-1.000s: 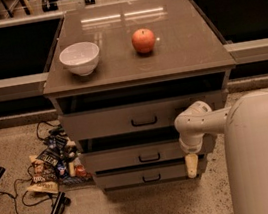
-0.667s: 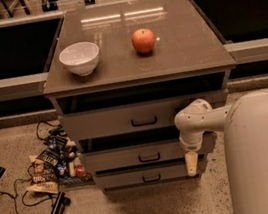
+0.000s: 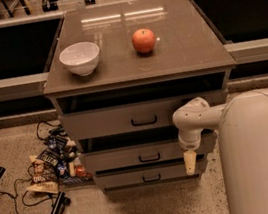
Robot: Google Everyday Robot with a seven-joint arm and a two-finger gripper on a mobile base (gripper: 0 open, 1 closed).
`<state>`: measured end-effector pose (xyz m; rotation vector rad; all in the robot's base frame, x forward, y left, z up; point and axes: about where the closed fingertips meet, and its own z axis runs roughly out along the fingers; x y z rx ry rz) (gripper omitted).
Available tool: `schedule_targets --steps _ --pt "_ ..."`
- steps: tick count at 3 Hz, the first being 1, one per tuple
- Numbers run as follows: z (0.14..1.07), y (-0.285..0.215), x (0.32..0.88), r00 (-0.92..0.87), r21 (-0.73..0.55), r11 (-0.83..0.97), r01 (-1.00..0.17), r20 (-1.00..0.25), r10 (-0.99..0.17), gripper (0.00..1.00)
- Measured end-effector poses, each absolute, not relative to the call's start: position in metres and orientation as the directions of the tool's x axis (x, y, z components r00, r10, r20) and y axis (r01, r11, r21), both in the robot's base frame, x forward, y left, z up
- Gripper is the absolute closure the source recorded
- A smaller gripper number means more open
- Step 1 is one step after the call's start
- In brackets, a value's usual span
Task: Open middle drawer
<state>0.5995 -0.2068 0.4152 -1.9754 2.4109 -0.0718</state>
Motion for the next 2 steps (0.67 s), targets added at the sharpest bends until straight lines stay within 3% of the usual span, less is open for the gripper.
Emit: schedule_targets --steps 2 --pt "0.405 -0.202 0.553 -0.252 0.009 0.252 -0.968 0.014 -0.968 0.49"
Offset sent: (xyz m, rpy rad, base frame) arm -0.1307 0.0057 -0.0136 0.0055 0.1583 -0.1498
